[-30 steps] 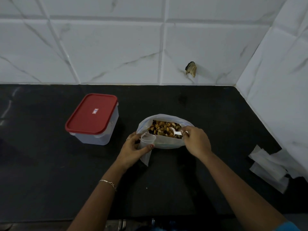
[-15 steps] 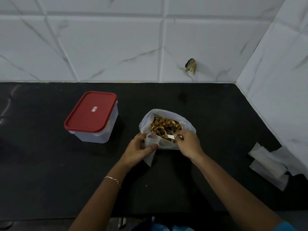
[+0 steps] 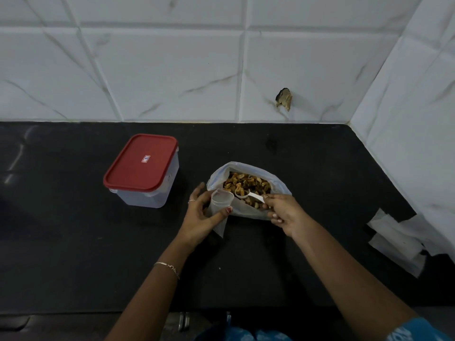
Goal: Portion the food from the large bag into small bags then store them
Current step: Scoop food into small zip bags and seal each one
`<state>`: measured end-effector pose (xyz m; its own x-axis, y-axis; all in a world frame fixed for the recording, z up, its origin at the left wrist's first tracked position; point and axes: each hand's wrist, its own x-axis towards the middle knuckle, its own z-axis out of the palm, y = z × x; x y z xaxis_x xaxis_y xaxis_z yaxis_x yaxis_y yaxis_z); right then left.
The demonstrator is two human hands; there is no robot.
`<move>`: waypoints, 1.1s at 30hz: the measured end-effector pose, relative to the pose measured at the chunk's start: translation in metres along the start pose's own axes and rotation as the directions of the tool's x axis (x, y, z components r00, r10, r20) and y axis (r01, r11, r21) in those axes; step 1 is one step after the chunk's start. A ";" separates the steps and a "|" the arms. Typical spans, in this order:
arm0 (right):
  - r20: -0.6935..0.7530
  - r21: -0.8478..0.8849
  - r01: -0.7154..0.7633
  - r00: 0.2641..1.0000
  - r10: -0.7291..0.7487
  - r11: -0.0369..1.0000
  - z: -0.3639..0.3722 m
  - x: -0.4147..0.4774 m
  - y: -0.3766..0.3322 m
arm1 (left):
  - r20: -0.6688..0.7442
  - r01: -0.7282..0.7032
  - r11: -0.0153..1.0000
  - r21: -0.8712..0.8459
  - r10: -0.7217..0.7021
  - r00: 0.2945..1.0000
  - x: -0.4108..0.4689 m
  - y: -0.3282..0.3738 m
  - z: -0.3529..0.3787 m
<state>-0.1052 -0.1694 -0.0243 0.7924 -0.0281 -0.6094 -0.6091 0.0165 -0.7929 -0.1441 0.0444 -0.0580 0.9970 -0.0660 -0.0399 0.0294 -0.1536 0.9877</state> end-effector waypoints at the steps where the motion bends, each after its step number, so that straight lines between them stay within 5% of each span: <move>1: -0.002 0.005 0.003 1.000 -0.003 1.000 -0.001 -0.002 -0.002 | -0.038 -0.026 0.997 0.068 0.029 0.999 -0.001 -0.001 -0.002; 6: -0.022 0.031 0.058 0.998 -0.057 0.998 -0.009 -0.013 -0.012 | -0.139 -0.113 0.956 0.270 0.155 0.978 -0.001 0.013 -0.002; 14: 0.013 0.038 0.188 0.982 -0.189 0.981 -0.017 -0.036 -0.036 | -0.033 -0.082 0.900 0.429 0.107 0.994 0.020 0.032 0.004; 23: 0.008 -0.230 0.361 0.929 -0.369 0.904 -0.007 -0.051 -0.047 | -0.033 -0.111 0.856 0.504 0.147 0.989 0.030 0.046 0.014; 26: 0.020 -0.501 0.478 0.840 -0.543 0.722 0.002 -0.052 -0.050 | -0.076 -0.103 0.872 0.478 0.157 0.985 0.029 0.050 0.015; 29: 0.131 -0.756 0.551 0.657 -0.742 0.355 0.012 -0.059 -0.050 | -0.096 -0.096 0.902 0.422 0.150 0.984 0.031 0.050 0.015; 33: 0.330 -0.868 0.486 0.418 -0.846 -0.098 0.024 -0.068 -0.046 | -0.111 -0.099 0.934 0.344 0.145 0.983 0.034 0.046 0.014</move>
<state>-0.1299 -0.1446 0.0538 0.8575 0.3041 0.4149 0.4172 -0.8830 -0.2150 -0.1100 0.0211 -0.0161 0.9925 0.0222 0.1203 -0.0953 -0.4761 0.8742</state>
